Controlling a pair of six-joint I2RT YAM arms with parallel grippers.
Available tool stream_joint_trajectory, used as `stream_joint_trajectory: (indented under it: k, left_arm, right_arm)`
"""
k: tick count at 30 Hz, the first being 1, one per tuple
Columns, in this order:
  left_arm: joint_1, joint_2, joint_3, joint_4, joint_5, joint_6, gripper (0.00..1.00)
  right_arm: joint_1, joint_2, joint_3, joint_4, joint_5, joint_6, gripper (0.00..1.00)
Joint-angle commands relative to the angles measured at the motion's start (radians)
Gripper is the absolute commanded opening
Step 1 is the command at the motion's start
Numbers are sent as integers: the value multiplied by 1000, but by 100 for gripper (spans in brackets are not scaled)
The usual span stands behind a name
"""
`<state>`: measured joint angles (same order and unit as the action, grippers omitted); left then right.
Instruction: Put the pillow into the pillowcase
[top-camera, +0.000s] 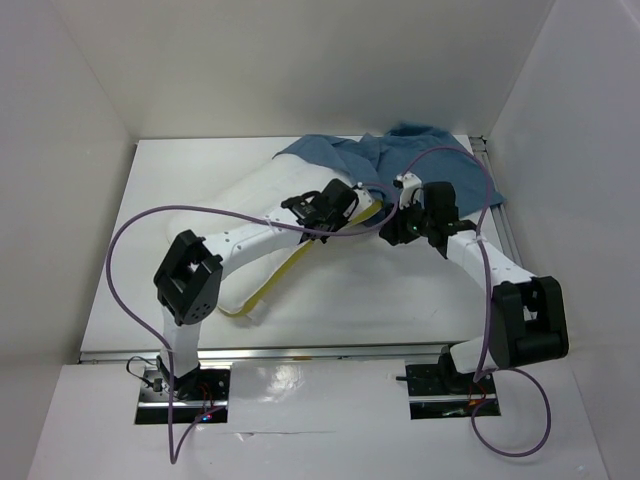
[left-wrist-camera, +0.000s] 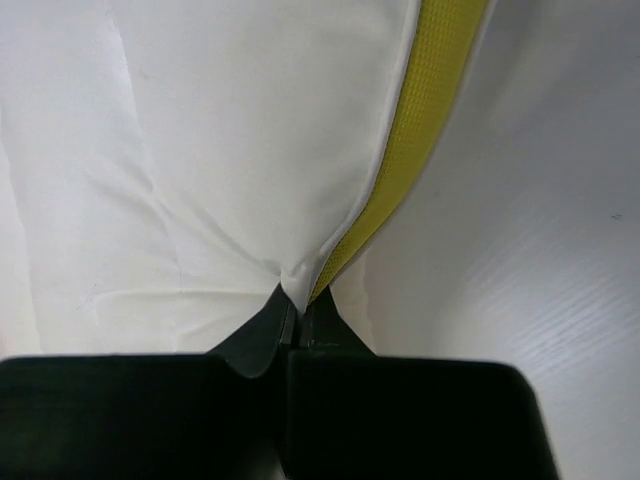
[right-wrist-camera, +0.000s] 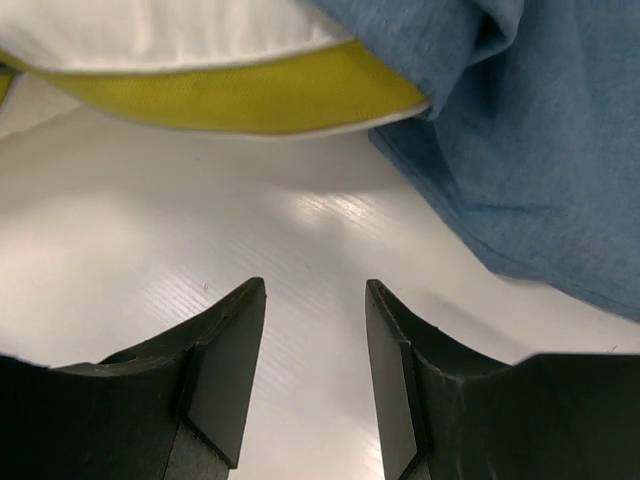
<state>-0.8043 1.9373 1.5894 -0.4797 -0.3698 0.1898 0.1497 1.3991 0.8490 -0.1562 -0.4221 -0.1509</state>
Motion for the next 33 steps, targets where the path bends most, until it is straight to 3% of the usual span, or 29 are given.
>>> stream_joint_trajectory:
  k: [1, 7, 12, 21, 33]
  left_arm:
    - [-9, -57, 59, -69, 94, -39, 0]
    - [-9, -86, 49, -92, 103, -39, 0]
    - [-9, -95, 29, -102, 103, -30, 0]
    - [-9, -104, 38, -122, 112, -41, 0]
    - [-9, -95, 29, -122, 112, -50, 0]
  right_arm:
    - [-4, -12, -16, 102, 26, 45, 52]
    - [-13, 36, -16, 244, 131, 79, 52]
    - [-33, 101, 42, 256, 111, 102, 52]
    - [-42, 199, 111, 287, 14, 102, 32]
    - [-52, 152, 131, 195, -107, 71, 37]
